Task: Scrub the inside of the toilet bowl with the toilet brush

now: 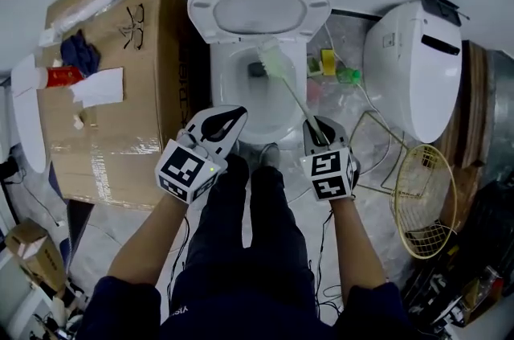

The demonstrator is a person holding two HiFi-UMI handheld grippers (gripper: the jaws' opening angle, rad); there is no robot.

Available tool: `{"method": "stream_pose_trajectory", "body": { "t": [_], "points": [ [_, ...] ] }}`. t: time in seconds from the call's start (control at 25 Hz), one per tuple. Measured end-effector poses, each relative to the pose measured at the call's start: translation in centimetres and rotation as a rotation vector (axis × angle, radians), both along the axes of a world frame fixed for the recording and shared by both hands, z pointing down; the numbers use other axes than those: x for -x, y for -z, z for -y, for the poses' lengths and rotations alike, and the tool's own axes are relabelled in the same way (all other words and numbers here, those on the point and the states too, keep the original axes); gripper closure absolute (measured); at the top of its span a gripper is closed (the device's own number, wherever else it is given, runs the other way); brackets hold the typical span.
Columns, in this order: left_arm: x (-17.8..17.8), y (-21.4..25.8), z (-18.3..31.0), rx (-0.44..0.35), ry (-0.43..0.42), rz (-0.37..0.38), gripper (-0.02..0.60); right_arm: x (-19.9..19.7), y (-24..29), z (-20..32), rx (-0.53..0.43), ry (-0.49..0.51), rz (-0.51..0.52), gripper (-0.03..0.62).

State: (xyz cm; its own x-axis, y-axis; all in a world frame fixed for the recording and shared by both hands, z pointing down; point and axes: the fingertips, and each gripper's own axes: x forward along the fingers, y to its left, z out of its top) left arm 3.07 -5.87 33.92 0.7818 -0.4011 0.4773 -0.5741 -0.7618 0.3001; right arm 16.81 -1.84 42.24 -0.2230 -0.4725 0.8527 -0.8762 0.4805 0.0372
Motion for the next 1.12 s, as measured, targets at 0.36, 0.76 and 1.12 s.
{"method": "stream_pose_trajectory", "body": {
  "t": [0.36,0.76,1.12],
  "points": [
    [0.0,9.4,1.8,-0.129,0.016,-0.012,0.549,1.2,11.4,2.4,-0.161,-0.012,0.064,0.542],
    [1.0,19.1,2.9,-0.27,0.044,-0.03,0.549,2.5,21.7,3.6,-0.31,-0.009,0.11,0.542],
    [1.3,25.9,2.3,-0.37,0.053,-0.059,0.549,3.0,29.3,3.7,-0.422,-0.005,0.149,0.542]
  ]
}}
